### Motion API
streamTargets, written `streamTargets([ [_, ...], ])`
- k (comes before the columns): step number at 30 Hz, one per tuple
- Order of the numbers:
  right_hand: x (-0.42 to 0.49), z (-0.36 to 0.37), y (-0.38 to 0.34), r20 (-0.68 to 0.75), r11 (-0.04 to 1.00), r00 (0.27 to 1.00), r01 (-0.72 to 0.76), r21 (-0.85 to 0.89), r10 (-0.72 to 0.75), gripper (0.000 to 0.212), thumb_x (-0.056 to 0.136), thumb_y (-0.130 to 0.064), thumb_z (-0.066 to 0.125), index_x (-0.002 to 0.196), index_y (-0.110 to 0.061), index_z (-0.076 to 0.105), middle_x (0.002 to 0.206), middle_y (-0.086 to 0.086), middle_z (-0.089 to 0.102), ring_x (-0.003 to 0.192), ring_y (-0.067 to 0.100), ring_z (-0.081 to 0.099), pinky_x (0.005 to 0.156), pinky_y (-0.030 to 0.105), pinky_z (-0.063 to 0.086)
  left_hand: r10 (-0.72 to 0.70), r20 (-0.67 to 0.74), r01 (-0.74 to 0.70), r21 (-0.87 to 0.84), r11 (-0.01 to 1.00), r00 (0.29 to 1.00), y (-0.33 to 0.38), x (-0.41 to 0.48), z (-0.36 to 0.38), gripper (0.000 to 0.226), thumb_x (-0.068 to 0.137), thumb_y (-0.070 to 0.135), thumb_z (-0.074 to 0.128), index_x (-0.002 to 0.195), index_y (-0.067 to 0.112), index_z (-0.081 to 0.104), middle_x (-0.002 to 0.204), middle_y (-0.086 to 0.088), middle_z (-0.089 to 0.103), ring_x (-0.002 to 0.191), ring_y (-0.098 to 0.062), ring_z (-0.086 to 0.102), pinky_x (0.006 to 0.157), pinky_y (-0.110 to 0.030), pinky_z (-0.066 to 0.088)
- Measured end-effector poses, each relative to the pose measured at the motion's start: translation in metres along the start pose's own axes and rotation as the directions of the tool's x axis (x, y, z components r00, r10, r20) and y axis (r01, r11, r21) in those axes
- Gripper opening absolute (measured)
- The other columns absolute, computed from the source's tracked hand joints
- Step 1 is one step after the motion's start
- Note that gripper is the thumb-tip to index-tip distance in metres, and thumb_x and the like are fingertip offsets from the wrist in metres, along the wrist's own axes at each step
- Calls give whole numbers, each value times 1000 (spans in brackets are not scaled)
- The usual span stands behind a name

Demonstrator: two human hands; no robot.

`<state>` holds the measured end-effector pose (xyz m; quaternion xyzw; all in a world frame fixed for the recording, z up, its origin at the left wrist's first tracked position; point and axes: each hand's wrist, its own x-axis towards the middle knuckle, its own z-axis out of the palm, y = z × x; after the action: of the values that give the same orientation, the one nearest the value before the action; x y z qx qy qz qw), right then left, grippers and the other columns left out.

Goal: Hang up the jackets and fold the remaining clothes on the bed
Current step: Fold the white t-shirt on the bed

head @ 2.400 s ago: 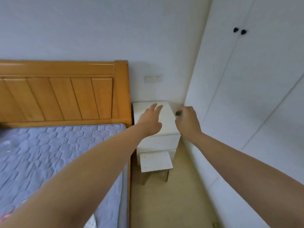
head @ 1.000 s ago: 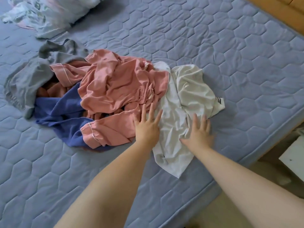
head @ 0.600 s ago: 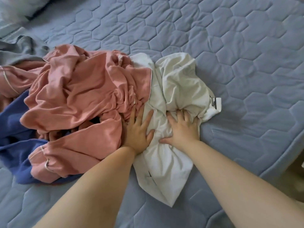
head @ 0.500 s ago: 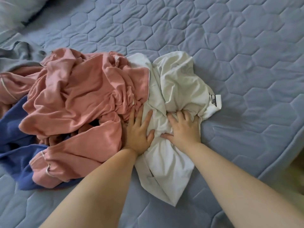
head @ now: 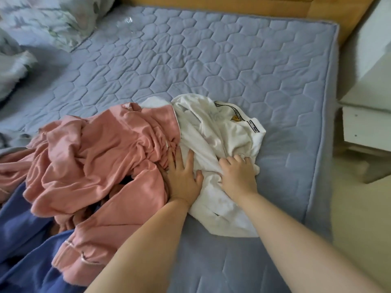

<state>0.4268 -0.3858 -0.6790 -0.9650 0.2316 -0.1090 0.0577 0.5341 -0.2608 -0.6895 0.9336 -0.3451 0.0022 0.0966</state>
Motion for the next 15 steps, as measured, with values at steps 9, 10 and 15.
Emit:
streamTargets([
  [9, -110, -24, -2, -202, 882, 860, -443, 161, 469, 41, 52, 6, 81, 84, -2, 58, 78, 14, 59, 74, 36, 55, 62, 41, 47, 296, 159, -290, -61, 955, 942, 5, -57, -34, 59, 84, 45, 35, 138, 24, 46, 153, -7, 31, 134, -31, 24, 101, -59, 30],
  [10, -117, -29, 3, -232, 842, 812, -492, 222, 535, 38, 57, 9, 77, 89, 0, 58, 83, 18, 59, 79, 39, 55, 64, 43, 48, 339, 87, -334, -71, 940, 937, 3, -56, -41, 51, 82, 44, 39, 124, 22, 58, 144, -7, 44, 125, -31, 35, 92, -56, 37],
  [15, -128, -52, 21, -214, 682, 655, -637, 359, 724, 33, 73, 7, 59, 105, 5, 55, 103, 26, 56, 96, 44, 52, 79, 52, 47, 453, -8, -444, 186, 877, 891, -44, -28, -71, 45, 80, 31, 39, 114, 20, 67, 125, -6, 61, 122, -33, 48, 103, -60, 23],
])
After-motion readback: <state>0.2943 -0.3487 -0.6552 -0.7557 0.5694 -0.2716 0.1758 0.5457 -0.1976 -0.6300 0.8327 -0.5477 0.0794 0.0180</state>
